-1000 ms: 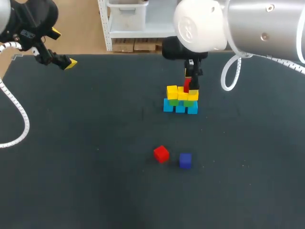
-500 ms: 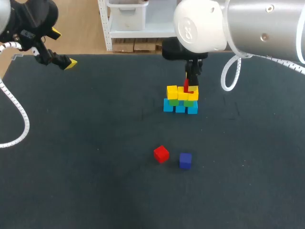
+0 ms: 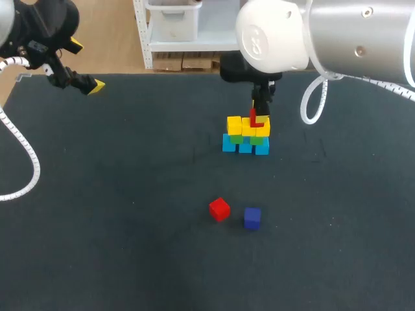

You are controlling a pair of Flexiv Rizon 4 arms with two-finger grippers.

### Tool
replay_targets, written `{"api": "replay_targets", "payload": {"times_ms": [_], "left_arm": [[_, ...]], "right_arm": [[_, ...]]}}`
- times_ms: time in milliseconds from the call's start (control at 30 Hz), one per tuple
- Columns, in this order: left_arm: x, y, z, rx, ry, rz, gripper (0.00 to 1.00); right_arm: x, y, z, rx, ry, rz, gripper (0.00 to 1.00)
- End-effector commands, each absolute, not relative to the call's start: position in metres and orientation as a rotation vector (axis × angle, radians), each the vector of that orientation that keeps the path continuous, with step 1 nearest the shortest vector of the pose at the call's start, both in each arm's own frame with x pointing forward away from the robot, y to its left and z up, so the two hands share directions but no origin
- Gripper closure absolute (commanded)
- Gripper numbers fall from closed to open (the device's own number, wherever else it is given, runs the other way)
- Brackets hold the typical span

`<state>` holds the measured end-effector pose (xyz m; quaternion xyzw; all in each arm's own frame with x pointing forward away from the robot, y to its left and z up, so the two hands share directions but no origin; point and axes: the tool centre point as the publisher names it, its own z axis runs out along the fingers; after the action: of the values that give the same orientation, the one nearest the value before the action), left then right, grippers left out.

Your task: Place the blue cubes, place green cubes on the blue cubes, place the yellow cubes on the green cubes, then place the red cubes on the yellow cubes, and place purple cube on the red cubes.

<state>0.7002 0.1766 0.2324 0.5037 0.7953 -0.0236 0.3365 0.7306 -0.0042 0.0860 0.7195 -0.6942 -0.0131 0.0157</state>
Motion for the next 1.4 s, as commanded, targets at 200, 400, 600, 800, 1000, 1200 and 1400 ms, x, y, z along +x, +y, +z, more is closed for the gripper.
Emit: {"api": "replay_targets", "payload": {"times_ms": [200,400,600,800,1000,1200,1400], "left_arm": [[0.700,0.178,0.232,1.317,2.068,-0.066,0.00],[0.700,0.178,0.232,1.317,2.068,-0.066,0.00],[0.700,0.178,0.232,1.317,2.068,-0.066,0.00],[0.700,0.178,0.232,1.317,2.068,-0.066,0.00],[0.700,0.178,0.232,1.317,2.068,-0.066,0.00],[0.700,0.178,0.232,1.317,2.068,-0.066,0.00],[0.700,0.178,0.232,1.317,2.068,-0.066,0.00]], "right_arm": [[0.728,-0.005,0.084,2.243,-2.168,-0.032,0.73],[0.728,-0.004,0.084,2.245,-2.170,-0.035,0.56],[0.728,-0.006,0.089,2.244,-2.198,-0.036,0.00],[0.728,-0.016,0.102,2.263,-2.242,-0.032,0.00],[0.732,-0.045,0.133,2.307,-2.390,-0.081,0.00],[0.736,-0.081,0.161,2.317,-2.560,-0.114,0.00],[0.737,-0.116,0.181,2.335,-2.744,-0.087,0.00]]}}
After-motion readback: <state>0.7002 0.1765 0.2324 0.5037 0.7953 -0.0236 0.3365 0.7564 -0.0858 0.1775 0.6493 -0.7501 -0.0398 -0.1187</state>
